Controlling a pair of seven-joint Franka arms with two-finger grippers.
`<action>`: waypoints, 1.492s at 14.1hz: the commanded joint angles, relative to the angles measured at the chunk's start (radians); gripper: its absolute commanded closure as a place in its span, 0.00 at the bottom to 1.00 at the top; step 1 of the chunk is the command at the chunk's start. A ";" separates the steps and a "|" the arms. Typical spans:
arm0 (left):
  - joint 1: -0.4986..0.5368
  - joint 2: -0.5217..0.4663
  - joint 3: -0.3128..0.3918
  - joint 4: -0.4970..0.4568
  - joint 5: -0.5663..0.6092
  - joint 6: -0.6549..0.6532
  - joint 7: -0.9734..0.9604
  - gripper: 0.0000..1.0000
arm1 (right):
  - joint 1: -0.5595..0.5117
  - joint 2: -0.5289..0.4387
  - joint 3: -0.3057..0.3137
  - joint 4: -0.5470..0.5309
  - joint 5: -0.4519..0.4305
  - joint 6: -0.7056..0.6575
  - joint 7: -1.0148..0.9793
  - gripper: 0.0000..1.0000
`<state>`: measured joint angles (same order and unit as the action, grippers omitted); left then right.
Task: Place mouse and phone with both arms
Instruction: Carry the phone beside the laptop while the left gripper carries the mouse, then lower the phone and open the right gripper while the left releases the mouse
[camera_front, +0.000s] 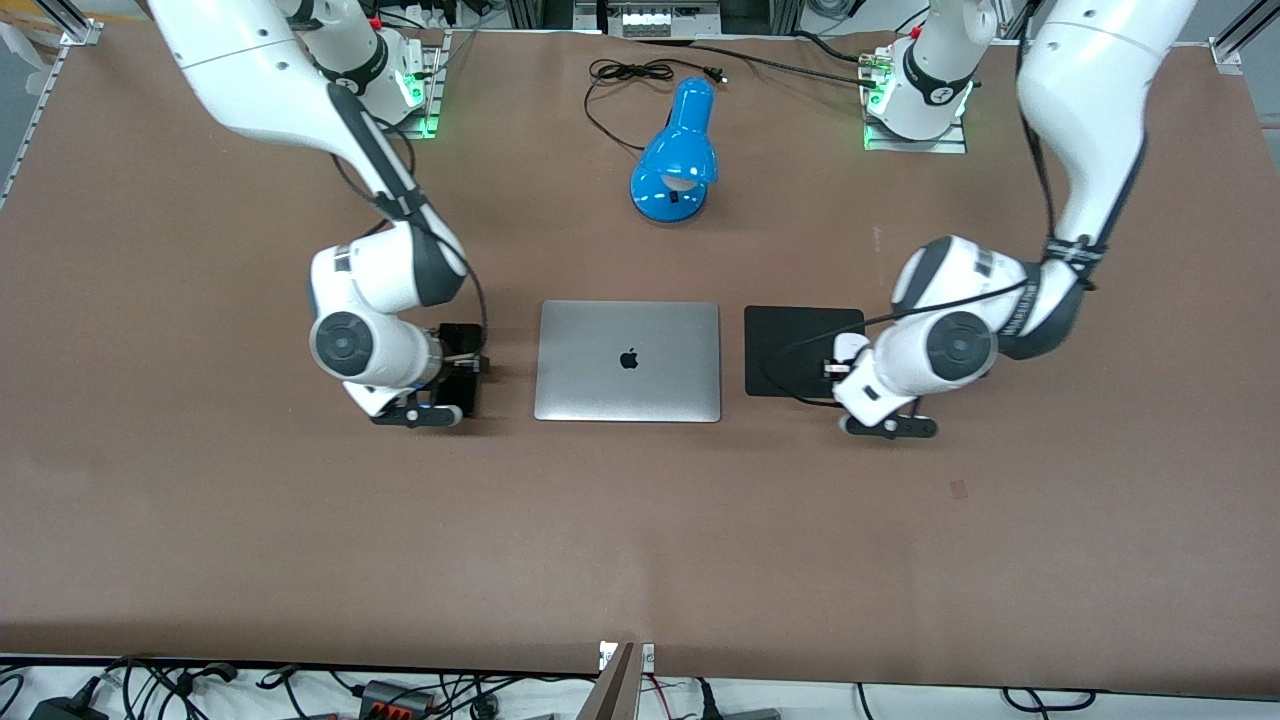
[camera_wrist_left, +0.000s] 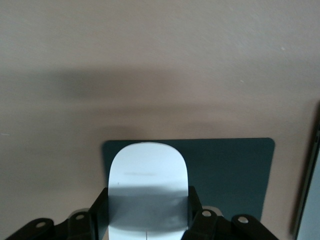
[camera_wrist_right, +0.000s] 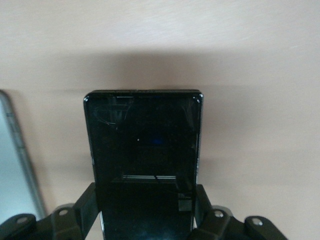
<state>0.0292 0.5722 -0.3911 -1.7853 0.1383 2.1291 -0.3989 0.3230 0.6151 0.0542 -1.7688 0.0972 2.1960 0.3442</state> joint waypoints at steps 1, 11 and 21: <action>0.006 -0.020 -0.003 -0.058 0.020 0.049 -0.026 0.64 | 0.041 0.037 -0.008 0.049 0.015 -0.002 0.053 0.71; 0.011 -0.031 0.003 -0.315 0.018 0.479 -0.029 0.00 | 0.097 0.072 -0.011 0.038 -0.007 0.007 0.036 0.71; 0.018 -0.185 -0.002 -0.227 0.018 0.380 -0.023 0.00 | 0.093 0.014 -0.017 0.064 -0.013 -0.033 0.070 0.00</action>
<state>0.0445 0.4420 -0.3871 -2.0368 0.1388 2.5846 -0.4127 0.4127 0.6798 0.0442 -1.7235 0.0928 2.2063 0.3928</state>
